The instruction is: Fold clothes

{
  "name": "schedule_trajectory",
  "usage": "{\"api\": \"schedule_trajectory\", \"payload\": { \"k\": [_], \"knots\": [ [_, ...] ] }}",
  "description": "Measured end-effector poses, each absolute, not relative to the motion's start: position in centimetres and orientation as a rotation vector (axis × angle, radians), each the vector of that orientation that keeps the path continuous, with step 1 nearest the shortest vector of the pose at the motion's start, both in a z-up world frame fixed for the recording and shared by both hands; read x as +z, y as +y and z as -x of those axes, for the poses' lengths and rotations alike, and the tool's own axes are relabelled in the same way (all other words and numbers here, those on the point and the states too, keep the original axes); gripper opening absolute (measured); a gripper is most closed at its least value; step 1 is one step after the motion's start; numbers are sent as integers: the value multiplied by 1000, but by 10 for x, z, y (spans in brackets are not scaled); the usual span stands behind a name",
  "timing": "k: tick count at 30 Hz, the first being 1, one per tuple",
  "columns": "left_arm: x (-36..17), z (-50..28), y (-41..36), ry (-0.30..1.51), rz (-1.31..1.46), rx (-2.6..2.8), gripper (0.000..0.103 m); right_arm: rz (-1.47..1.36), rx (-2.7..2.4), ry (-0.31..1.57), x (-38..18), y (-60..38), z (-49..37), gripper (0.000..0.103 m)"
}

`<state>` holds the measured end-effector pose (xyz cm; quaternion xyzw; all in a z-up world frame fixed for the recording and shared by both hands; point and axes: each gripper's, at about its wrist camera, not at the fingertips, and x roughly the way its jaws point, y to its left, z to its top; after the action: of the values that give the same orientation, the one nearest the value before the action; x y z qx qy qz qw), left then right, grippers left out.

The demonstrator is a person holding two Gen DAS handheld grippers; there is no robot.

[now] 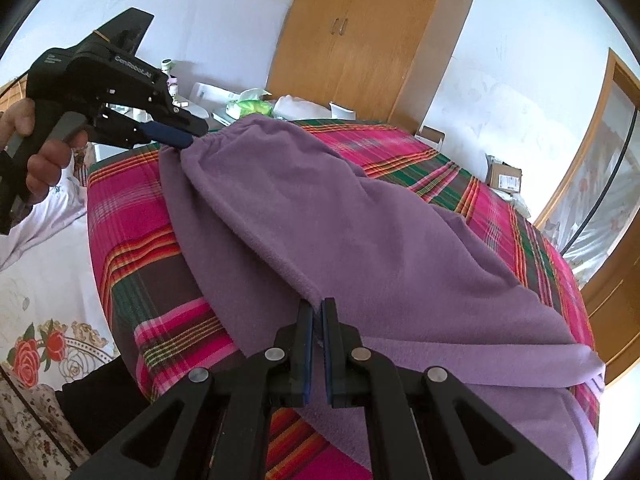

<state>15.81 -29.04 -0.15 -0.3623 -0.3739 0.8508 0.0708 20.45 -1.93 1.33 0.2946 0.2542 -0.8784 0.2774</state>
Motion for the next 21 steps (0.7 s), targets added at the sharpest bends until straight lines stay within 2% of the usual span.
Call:
{"api": "schedule_trajectory", "payload": {
  "k": [6,21],
  "knots": [
    [-8,-156,-296,-1282,1118,2520,26,-788,-2368,620,16,-13,-202,4],
    [-14,-170,-259,-1398,1204,2317,26,-777,-2381,489,22,-6,-201,4]
  ]
}}
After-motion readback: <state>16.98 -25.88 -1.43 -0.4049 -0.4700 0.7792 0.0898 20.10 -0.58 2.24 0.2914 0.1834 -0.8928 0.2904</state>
